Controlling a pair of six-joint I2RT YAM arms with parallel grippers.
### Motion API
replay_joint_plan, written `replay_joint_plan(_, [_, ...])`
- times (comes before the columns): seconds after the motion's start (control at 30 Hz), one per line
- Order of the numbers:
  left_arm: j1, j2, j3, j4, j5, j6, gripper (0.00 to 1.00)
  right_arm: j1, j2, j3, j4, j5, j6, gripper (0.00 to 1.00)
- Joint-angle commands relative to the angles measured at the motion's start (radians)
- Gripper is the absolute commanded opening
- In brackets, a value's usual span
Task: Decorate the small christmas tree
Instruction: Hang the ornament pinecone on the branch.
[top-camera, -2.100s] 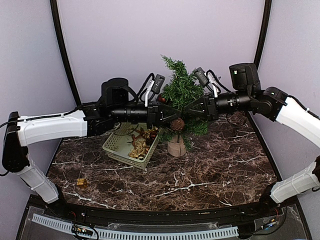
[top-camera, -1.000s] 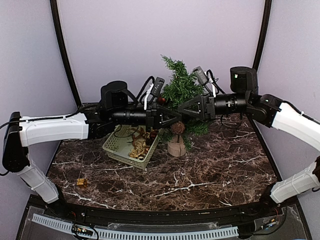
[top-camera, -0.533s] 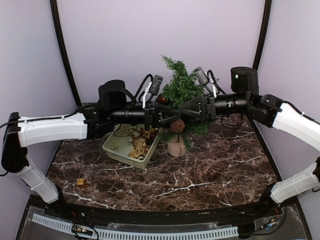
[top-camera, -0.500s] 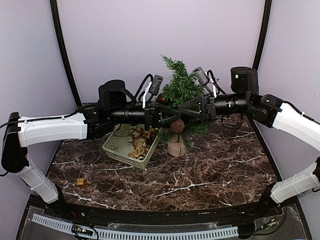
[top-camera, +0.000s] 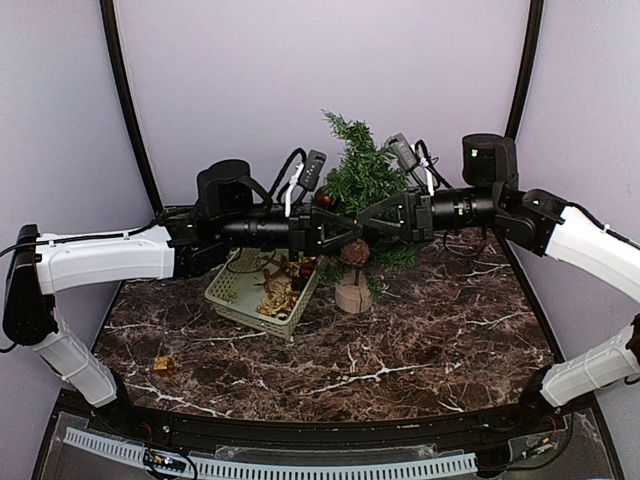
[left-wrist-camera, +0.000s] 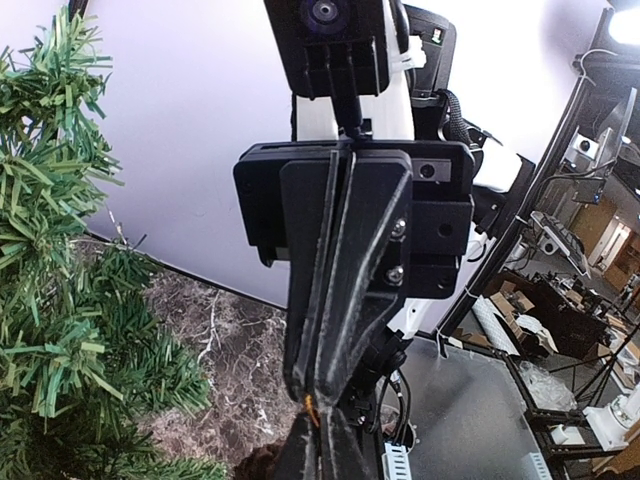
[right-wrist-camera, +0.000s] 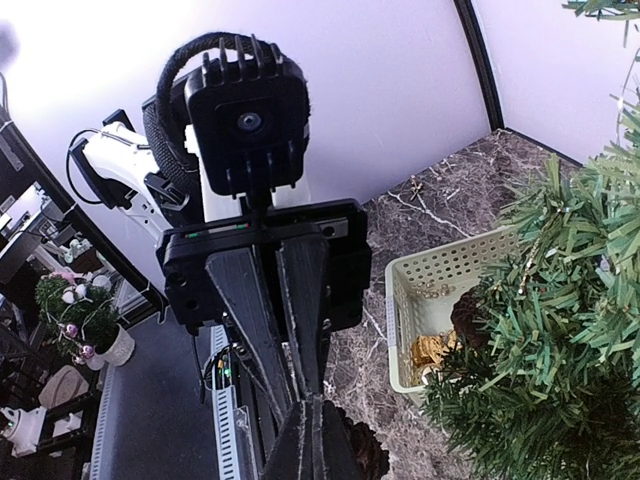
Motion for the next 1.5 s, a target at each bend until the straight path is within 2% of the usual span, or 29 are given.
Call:
replay_joint_plan(0.0, [0.005, -0.041, -0.008, 0.033, 0.01, -0.004, 0.13, -0.003, -0.041, -0.012, 0.049, 0.004, -0.015, 0.0])
replay_joint_plan(0.13, [0.005, -0.04, -0.009, 0.037, 0.012, -0.006, 0.25, -0.003, -0.042, -0.01, 0.05, -0.003, -0.014, 0.0])
replay_joint_plan(0.4, [0.005, -0.03, -0.007, 0.047, 0.006, -0.009, 0.22, -0.003, -0.048, -0.012, 0.05, -0.01, -0.01, 0.0])
replay_joint_plan(0.7, [0.006, -0.016, 0.011, 0.03, -0.009, -0.001, 0.27, -0.003, -0.044, -0.013, 0.052, -0.034, -0.011, 0.0])
replay_joint_plan(1.17, [0.005, 0.003, 0.033, 0.034, 0.018, -0.002, 0.26, -0.003, -0.044, -0.015, 0.049, -0.06, -0.011, 0.0])
replay_joint_plan(1.47, [0.005, 0.01, 0.039, 0.037, 0.041, -0.001, 0.17, -0.002, -0.042, -0.018, 0.048, -0.061, -0.009, 0.0])
